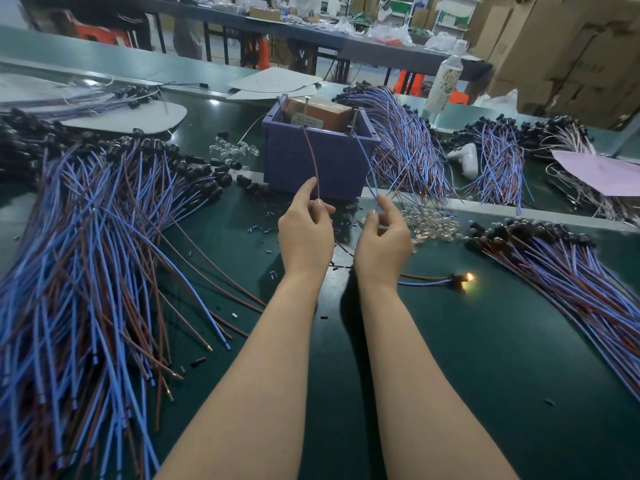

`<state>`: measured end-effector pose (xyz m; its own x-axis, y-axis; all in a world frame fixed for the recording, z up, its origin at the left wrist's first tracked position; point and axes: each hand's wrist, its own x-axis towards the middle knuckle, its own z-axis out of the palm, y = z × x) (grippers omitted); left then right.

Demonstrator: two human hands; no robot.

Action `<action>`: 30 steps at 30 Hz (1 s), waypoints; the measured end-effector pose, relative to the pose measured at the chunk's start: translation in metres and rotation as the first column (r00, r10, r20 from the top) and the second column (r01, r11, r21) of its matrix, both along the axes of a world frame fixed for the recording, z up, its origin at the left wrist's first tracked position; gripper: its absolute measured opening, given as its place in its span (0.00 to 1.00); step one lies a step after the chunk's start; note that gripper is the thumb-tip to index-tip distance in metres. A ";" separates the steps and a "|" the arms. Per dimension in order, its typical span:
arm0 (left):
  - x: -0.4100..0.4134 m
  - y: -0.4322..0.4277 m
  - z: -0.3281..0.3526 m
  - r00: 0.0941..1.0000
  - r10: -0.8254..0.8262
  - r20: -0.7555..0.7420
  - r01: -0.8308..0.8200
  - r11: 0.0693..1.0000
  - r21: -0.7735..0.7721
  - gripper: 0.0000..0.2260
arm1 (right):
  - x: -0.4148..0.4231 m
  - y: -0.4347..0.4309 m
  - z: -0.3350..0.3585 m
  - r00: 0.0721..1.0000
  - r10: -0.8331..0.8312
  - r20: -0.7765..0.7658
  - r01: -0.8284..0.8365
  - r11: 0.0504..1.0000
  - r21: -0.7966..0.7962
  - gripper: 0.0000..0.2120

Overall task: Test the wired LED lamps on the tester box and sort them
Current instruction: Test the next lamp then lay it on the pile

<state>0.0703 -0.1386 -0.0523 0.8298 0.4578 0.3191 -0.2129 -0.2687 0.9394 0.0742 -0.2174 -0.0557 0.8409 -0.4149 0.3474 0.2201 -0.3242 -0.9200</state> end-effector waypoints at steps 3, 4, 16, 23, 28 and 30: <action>-0.001 -0.001 0.000 1.000 -0.003 -0.002 0.003 1.000 -0.021 0.17 | -0.002 0.000 0.002 1.000 -0.006 -0.007 0.006 1.000 0.007 0.15; -0.001 -0.001 0.000 1.000 -0.008 -0.006 0.008 0.999 -0.044 0.16 | -0.003 -0.001 0.003 1.000 -0.011 -0.013 0.011 1.000 0.020 0.14; -0.015 -0.020 0.041 0.969 -0.200 0.146 0.227 0.952 -0.205 0.09 | -0.030 -0.018 0.038 0.991 0.132 0.023 -0.133 0.987 0.091 0.11; -0.026 -0.049 0.077 0.908 -0.415 0.057 0.419 0.895 -0.155 0.09 | -0.049 -0.036 0.055 0.987 0.096 0.129 -0.089 0.994 -0.064 0.08; -0.036 -0.084 0.108 0.874 -0.487 -0.013 0.485 0.869 0.100 0.05 | -0.049 -0.066 0.072 0.972 -0.050 0.232 0.066 0.996 -0.062 0.03; -0.038 -0.100 0.112 0.865 -0.500 -0.038 0.498 0.847 0.186 0.06 | -0.047 -0.088 0.080 0.953 -0.136 0.270 0.136 0.990 0.019 0.04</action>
